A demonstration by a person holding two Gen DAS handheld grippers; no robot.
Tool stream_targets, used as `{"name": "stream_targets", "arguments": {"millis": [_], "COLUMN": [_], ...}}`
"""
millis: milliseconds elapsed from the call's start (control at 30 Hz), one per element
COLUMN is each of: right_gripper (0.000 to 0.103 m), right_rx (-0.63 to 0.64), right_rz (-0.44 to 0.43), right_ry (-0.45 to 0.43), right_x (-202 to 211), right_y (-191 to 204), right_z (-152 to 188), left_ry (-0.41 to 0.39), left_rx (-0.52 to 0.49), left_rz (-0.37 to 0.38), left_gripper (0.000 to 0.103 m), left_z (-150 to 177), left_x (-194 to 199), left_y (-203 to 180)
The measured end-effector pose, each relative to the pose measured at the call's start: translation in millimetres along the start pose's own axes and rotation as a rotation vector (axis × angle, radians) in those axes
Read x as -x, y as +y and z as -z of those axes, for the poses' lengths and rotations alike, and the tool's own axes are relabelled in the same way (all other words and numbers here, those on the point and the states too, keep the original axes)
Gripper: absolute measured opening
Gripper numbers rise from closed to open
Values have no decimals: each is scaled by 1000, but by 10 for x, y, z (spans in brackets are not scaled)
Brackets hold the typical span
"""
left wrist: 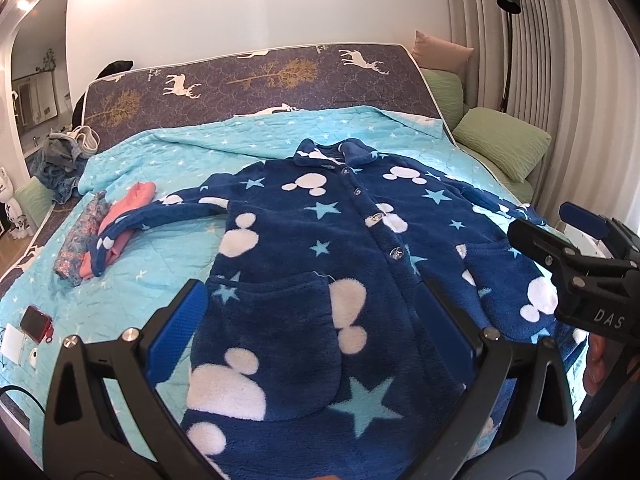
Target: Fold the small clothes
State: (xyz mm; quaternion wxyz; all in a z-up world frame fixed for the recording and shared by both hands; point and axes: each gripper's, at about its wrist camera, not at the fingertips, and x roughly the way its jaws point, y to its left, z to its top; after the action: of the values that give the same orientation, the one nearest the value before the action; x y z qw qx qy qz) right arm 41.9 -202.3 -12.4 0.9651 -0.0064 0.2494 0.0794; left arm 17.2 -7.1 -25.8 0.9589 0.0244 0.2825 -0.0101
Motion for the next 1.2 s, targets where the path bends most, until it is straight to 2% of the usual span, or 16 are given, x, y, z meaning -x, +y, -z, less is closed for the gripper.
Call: {"name": "stream_targets", "arguments": {"millis": [1200], "right_gripper": [103], "right_rx": [31], "right_rz": [10], "right_ry": [21], "right_x": [-83], "right_y": [140], "right_z": [2], "left_ry": [1], "left_rx": [24], "left_rz": [20], "left_gripper": [103], "left_z": [20], "left_x": [-63], "left_y": [123]}}
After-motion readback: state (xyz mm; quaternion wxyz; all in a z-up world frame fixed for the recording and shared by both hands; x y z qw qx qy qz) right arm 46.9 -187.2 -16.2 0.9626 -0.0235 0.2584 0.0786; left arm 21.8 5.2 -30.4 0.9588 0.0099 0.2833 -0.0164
